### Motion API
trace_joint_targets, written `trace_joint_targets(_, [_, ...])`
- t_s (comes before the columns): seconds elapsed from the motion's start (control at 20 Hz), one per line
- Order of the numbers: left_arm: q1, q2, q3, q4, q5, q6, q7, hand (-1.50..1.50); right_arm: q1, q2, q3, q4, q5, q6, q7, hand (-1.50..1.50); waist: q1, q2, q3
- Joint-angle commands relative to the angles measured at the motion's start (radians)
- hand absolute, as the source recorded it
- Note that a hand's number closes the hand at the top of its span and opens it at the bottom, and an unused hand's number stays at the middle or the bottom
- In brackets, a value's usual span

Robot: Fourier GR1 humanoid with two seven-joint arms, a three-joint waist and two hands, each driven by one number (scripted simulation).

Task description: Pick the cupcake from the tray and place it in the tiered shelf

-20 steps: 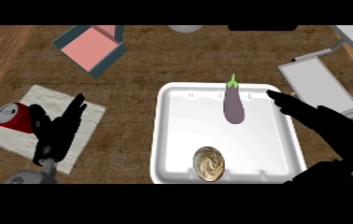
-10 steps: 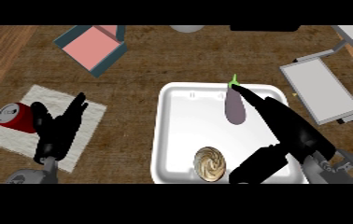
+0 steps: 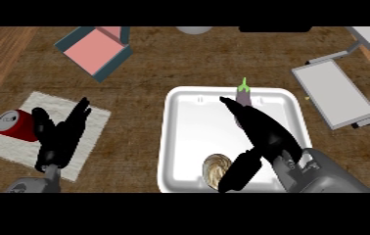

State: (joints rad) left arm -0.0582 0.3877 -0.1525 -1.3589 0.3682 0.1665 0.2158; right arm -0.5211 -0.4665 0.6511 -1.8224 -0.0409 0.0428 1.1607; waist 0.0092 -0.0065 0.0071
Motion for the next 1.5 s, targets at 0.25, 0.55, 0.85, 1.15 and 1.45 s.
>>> trace_joint_targets(0.25, [0.001, -0.017, 0.013, 0.01, -0.008, 0.01, 0.041, 0.0, 0.001, 0.045, 0.087, -0.023, 0.117, -0.017, 0.253, -1.5, -0.015, 0.002, -0.008])
trace_joint_targets(0.55, [0.054, 0.002, 0.019, -0.067, -0.002, -0.013, 0.07, 0.0, 0.054, 0.113, 0.139, 0.028, 0.214, -0.046, 0.234, -1.5, -0.006, 0.001, -0.007])
trace_joint_targets(0.85, [0.004, -0.045, 0.018, -0.031, -0.016, 0.001, 0.079, 0.0, 0.069, 0.166, 0.138, 0.162, 0.277, -0.034, 0.151, -1.5, -0.004, 0.007, -0.007])
trace_joint_targets(1.15, [0.003, -0.047, 0.033, 0.024, -0.031, -0.027, 0.051, 0.0, 0.131, 0.146, 0.15, 0.11, 0.355, -0.006, 0.175, -1.5, -0.014, 0.005, -0.008])
trace_joint_targets(1.45, [0.003, -0.061, 0.069, 0.083, -0.045, -0.053, -0.007, 0.0, 0.126, 0.211, 0.093, 0.24, 0.416, -0.006, 0.036, -1.5, -0.007, 0.008, -0.008])
